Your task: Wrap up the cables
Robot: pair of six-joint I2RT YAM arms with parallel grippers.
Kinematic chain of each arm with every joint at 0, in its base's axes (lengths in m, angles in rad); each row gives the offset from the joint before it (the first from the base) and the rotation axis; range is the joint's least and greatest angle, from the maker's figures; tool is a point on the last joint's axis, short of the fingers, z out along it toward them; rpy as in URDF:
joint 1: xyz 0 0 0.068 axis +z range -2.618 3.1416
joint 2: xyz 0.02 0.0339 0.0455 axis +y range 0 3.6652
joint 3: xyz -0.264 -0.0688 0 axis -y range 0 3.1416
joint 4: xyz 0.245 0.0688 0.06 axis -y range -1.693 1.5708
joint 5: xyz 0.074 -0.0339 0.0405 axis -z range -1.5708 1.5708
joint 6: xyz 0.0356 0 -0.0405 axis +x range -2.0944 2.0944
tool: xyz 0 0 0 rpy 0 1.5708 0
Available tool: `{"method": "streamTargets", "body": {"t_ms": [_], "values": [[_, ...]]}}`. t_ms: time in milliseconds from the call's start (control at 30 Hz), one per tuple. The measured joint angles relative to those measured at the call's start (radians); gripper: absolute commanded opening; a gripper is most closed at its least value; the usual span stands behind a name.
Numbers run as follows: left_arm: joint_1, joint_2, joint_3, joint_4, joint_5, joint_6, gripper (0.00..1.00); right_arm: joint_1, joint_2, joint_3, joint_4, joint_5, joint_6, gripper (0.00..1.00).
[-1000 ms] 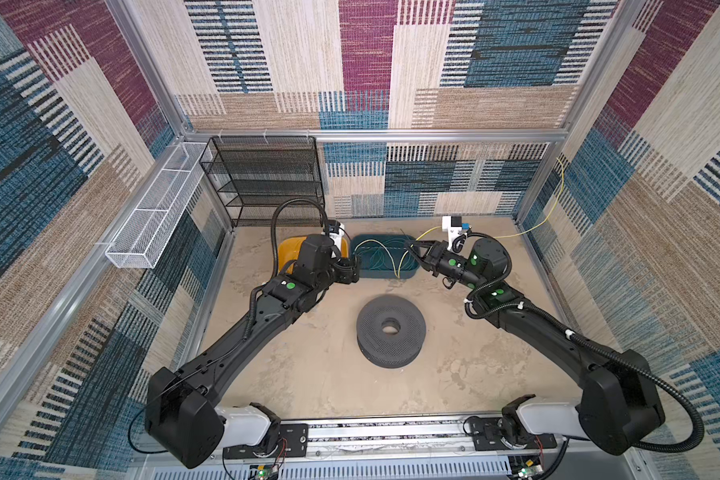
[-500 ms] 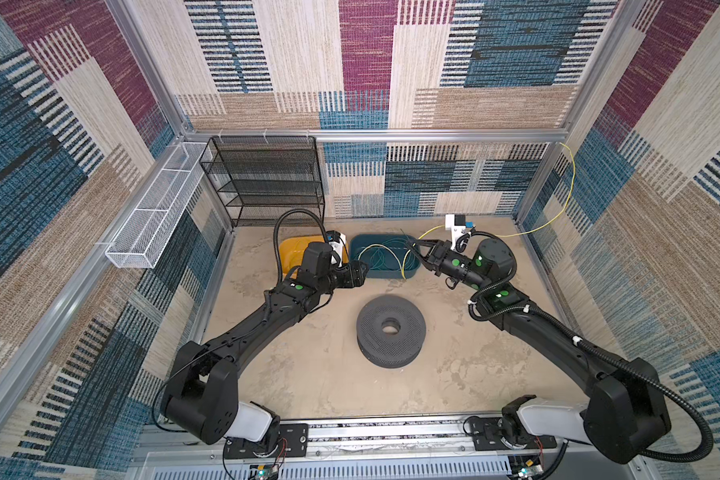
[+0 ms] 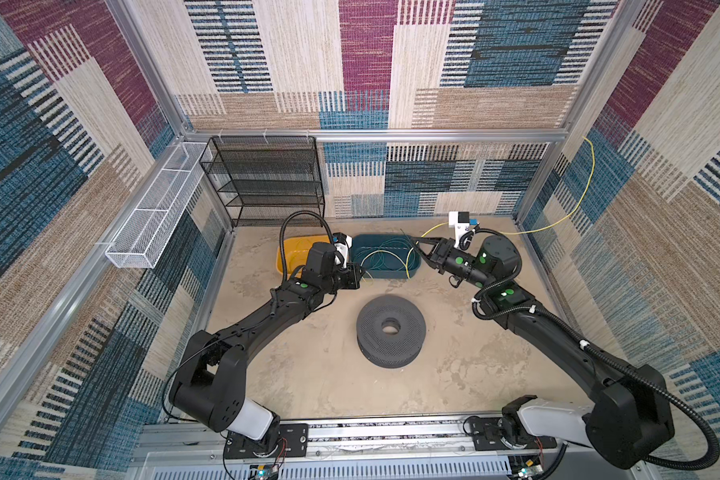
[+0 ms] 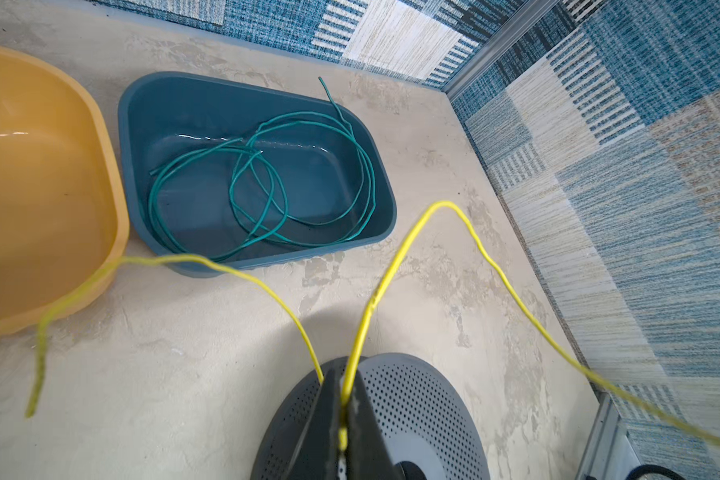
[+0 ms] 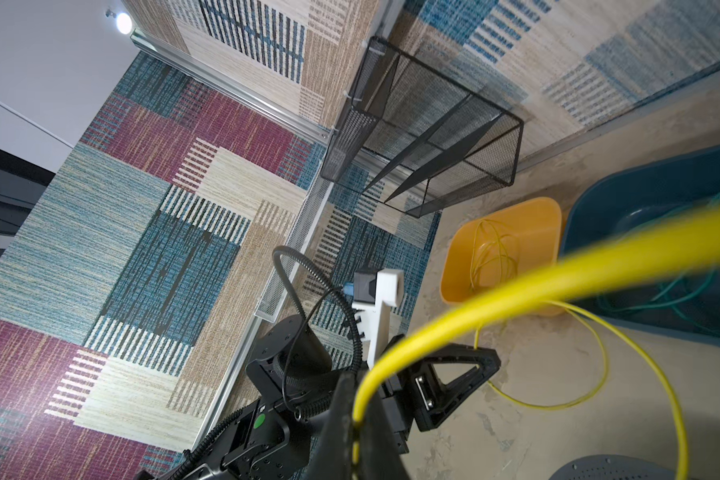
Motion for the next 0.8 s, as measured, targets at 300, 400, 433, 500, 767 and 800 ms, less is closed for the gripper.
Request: {"method": "streamTargets", "body": {"t_ms": [300, 400, 433, 500, 767, 800], "values": [[-0.006, -0.164, -0.037, -0.211, -0.06, 0.049, 0.0, -0.239, 0.146, 0.201, -0.021, 0.015, -0.024, 0.0], [-0.018, -0.221, -0.045, -0.281, -0.079, 0.059, 0.0, -0.282, 0.22, 0.269, -0.021, 0.021, -0.015, 0.0], [-0.025, -0.244, -0.049, -0.303, -0.079, 0.063, 0.0, -0.294, 0.248, 0.296, -0.021, 0.021, -0.012, 0.0], [-0.039, -0.273, -0.05, -0.338, -0.076, 0.074, 0.0, -0.315, 0.309, 0.357, -0.021, 0.021, 0.0, 0.0], [-0.104, -0.352, -0.051, -0.417, -0.069, 0.135, 0.0, -0.334, 0.531, 0.536, -0.051, -0.069, 0.044, 0.0], [-0.111, -0.357, -0.052, -0.423, -0.07, 0.138, 0.0, -0.333, 0.561, 0.562, -0.06, -0.087, 0.056, 0.0]]}}
